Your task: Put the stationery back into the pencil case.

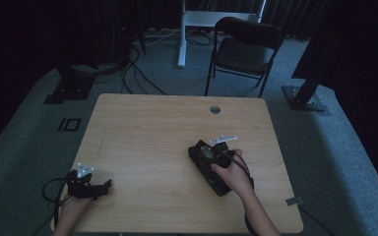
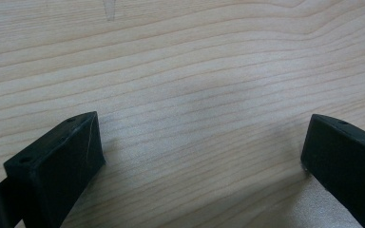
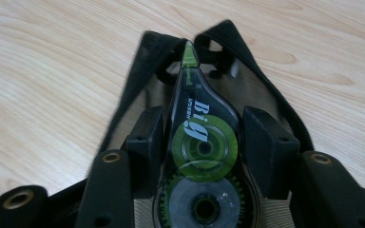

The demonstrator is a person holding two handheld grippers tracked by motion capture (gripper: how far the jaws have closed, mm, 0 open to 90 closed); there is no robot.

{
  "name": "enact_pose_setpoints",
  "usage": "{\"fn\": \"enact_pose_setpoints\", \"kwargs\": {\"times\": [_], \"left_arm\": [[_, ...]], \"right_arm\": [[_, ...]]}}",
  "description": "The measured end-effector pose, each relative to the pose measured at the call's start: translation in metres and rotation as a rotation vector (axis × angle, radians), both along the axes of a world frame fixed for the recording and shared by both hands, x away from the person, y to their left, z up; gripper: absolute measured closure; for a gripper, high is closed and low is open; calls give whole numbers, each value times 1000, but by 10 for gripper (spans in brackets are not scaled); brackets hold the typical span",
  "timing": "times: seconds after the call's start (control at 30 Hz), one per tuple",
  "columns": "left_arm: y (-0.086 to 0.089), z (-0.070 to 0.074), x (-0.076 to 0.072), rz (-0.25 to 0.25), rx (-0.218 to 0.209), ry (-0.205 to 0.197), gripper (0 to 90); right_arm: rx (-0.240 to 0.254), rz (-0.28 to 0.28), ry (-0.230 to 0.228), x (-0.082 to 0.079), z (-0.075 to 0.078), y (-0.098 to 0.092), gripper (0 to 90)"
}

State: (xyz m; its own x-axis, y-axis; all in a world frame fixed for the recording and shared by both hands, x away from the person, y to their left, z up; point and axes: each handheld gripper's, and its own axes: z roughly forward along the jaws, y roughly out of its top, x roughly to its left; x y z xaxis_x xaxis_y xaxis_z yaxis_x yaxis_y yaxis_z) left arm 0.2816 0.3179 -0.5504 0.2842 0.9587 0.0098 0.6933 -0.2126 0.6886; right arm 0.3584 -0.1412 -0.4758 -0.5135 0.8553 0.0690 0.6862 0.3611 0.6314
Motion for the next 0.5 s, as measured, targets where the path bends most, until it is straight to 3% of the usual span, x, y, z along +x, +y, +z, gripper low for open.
{"fn": "enact_pose_setpoints", "kwargs": {"times": [0.5], "left_arm": [[0, 0, 0, 0, 0, 0, 2]], "right_arm": [[-49, 13, 71, 9, -16, 7, 507]]}}
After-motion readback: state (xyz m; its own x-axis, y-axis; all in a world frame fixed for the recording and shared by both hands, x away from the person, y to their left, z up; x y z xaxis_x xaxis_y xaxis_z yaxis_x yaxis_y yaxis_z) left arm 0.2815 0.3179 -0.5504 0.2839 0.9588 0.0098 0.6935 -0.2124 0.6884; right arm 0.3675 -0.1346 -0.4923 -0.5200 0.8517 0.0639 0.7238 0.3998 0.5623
